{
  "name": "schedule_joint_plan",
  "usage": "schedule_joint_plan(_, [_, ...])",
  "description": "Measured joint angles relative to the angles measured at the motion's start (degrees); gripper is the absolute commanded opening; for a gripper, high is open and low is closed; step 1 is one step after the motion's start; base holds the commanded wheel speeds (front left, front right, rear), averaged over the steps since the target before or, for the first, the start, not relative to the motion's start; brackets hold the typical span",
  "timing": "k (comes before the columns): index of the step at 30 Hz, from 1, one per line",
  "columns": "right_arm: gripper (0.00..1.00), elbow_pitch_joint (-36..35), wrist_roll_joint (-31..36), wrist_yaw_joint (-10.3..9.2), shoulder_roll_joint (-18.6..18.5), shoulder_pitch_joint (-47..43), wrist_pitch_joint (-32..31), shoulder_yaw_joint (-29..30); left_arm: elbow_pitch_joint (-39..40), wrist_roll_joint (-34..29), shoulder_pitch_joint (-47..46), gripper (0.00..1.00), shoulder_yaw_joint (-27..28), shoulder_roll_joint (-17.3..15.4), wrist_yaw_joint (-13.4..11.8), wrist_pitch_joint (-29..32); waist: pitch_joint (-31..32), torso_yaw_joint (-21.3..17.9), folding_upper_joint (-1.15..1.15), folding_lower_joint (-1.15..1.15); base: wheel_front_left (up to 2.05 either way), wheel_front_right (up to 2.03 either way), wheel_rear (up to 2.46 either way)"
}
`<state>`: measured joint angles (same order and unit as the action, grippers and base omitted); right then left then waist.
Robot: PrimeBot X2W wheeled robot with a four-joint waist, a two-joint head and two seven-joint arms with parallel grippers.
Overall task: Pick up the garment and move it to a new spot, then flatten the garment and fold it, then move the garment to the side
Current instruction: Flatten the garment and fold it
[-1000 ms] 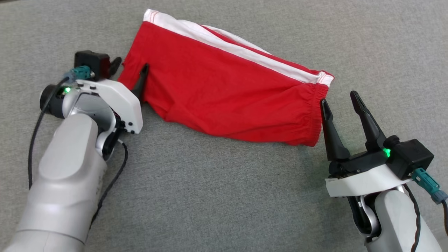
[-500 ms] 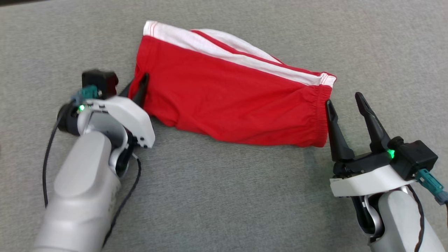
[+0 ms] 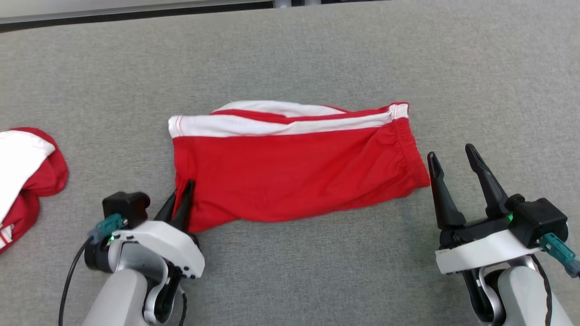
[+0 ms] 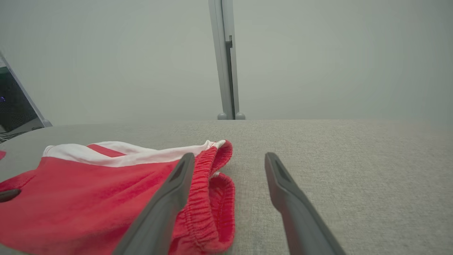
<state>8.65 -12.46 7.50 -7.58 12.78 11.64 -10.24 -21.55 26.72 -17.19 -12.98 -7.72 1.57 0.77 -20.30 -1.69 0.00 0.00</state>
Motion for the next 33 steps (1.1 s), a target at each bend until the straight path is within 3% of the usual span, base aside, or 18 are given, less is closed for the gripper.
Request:
schedule_joint_plan(1, [1.00,0.0,0.0,0.00,0.0,-0.3,-0.1,0.1,1.1,0.1,1.0,0.00,0.1,-0.2,-0.4,0.0,0.3,0.2,0.00,0.00,0.00,0.00,0.00])
schedule_joint_plan(2, [1.00,-0.1,0.0,0.00,0.1,-0.6,-0.2,0.2,2.0,0.0,1.6,0.40,0.1,-0.4,-1.0,0.2,0.6,0.4,0.00,0.00,0.00,0.00,0.00])
schedule_joint_plan(3, [1.00,-0.2,0.0,0.00,0.2,-0.9,-0.5,0.2,2.8,-0.1,2.0,1.00,0.2,-0.5,-1.4,0.1,0.9,0.5,0.00,0.00,0.00,0.00,0.00])
schedule_joint_plan(15, [1.00,-1.7,2.0,0.00,1.0,-2.1,-1.7,3.0,10.1,-5.6,2.9,1.00,4.2,-2.1,-5.9,-14.8,3.6,-0.9,0.00,0.00,0.00,0.00,0.00])
schedule_joint_plan(33, [1.00,-4.9,2.4,0.00,0.6,-7.8,-5.4,2.8,20.7,-9.3,16.9,1.00,6.3,-2.7,-8.7,-14.6,10.4,-1.9,0.00,0.00,0.00,0.00,0.00])
